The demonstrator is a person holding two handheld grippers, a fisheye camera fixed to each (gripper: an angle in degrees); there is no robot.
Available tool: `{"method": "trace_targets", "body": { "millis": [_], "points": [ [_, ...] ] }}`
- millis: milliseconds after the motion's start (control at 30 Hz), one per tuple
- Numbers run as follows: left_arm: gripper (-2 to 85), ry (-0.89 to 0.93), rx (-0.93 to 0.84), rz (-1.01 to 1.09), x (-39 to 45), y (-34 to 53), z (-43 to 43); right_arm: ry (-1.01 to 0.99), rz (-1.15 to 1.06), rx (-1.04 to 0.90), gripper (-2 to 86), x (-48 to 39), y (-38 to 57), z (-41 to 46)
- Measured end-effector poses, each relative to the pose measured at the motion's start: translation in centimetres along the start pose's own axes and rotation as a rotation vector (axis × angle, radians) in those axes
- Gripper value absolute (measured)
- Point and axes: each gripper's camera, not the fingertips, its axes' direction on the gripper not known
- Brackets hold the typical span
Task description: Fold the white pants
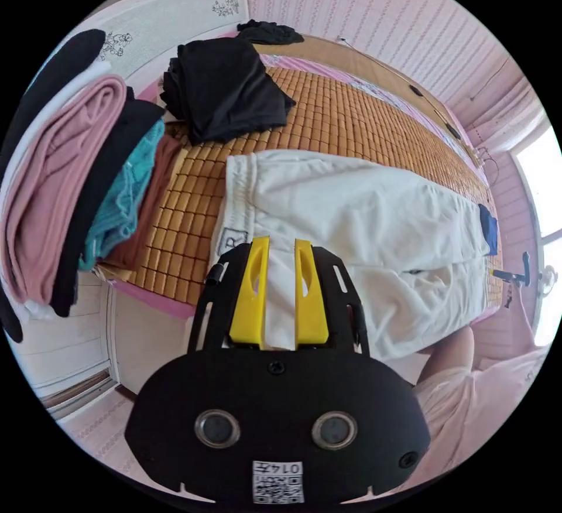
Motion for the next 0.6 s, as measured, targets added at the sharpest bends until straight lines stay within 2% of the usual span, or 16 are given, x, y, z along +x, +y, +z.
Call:
{"method": "trace_targets", "body": {
  "millis": [133,200,367,467,600],
  "points": [
    [7.5,0.100,-0.105,0.011,3.0,5.8,2.5,-0.105,0.214,-0.066,17.3,5.2,8.8,4.2],
    [7.5,0.119,-0.124,-0.018,4.0,7.4,4.0,-0.093,0.265,-0.001,12.6,6.2,11.9,4.4],
    [7.1,0.046,-0.166,0.004,6.0,7.6,6.5,-0.114,0.172,0.047,2.8,6.6,13.9,0.5],
    [6.6,0.059,-0.185,0.008,6.2,7.3,6.3,-0.120,0.123,0.194,1.5,7.6,18.7,-5.8],
    [6.4,0.025,-0.155,0.062,7.5,7.9,5.5,-0.147,0.223,0.159,2.2,11.7,26.6,-5.3]
  ]
}}
